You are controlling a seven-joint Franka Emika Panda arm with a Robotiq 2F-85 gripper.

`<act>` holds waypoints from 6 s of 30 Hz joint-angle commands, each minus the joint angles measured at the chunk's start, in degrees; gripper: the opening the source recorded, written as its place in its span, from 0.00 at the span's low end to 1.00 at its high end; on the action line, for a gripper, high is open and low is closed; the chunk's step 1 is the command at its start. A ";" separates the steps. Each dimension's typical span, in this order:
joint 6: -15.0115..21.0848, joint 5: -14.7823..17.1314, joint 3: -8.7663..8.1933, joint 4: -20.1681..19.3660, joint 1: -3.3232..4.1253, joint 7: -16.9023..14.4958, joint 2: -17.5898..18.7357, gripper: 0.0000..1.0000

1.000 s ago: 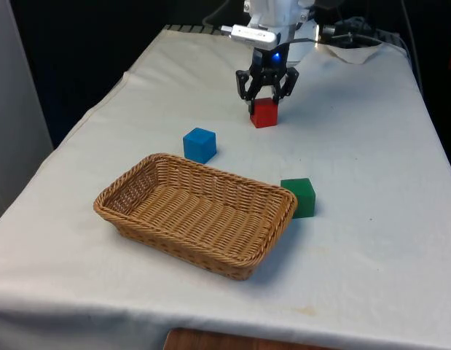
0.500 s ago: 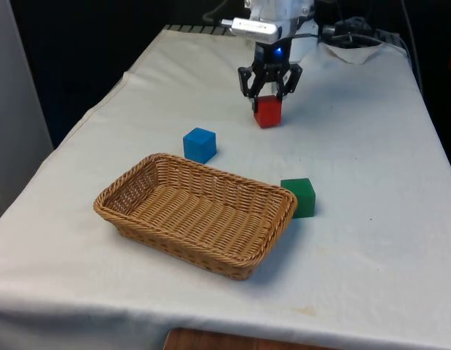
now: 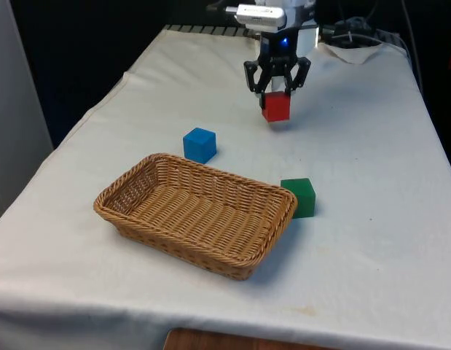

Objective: Pick up exactly two blocks and place them into the basket.

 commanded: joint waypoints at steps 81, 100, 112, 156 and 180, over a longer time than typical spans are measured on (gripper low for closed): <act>-31.05 8.65 -0.34 41.42 -3.09 -0.63 18.62 0.00; -32.72 17.42 -3.04 46.87 -3.90 -4.24 22.80 0.00; -35.35 22.98 -3.27 53.40 -5.84 -6.47 26.13 0.00; -35.52 44.98 -7.51 70.87 -10.83 -12.55 51.85 0.00; -36.38 47.33 -9.05 73.57 -11.97 -12.20 54.83 1.00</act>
